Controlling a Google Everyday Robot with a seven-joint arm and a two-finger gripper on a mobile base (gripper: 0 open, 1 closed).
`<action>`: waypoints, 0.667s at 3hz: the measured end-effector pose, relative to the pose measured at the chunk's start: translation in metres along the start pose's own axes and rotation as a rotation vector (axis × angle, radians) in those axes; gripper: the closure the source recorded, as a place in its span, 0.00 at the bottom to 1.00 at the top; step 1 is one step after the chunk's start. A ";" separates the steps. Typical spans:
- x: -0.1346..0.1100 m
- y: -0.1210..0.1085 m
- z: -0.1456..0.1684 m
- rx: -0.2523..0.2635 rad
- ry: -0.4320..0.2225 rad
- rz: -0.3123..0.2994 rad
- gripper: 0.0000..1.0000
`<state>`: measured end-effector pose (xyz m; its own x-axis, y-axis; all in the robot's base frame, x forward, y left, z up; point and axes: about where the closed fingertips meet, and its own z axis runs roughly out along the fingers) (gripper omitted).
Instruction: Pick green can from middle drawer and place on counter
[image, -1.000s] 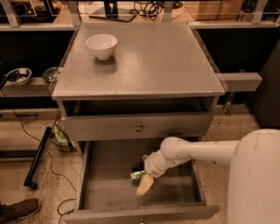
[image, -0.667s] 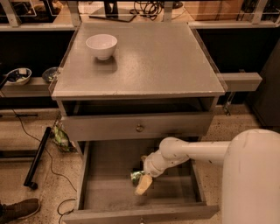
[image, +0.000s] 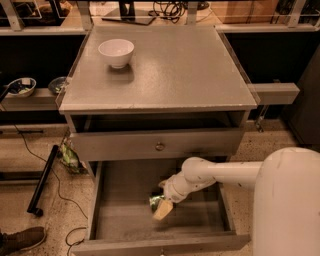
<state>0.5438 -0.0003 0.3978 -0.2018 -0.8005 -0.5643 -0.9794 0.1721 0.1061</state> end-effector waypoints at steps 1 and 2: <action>0.000 0.000 0.000 0.000 0.000 0.000 0.42; 0.000 0.000 0.000 0.000 0.000 0.000 0.65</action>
Offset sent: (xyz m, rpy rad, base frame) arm 0.0000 0.0000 0.0000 0.0000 0.0000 0.0000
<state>0.5437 -0.0003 0.3977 -0.2017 -0.8005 -0.5643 -0.9794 0.1719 0.1062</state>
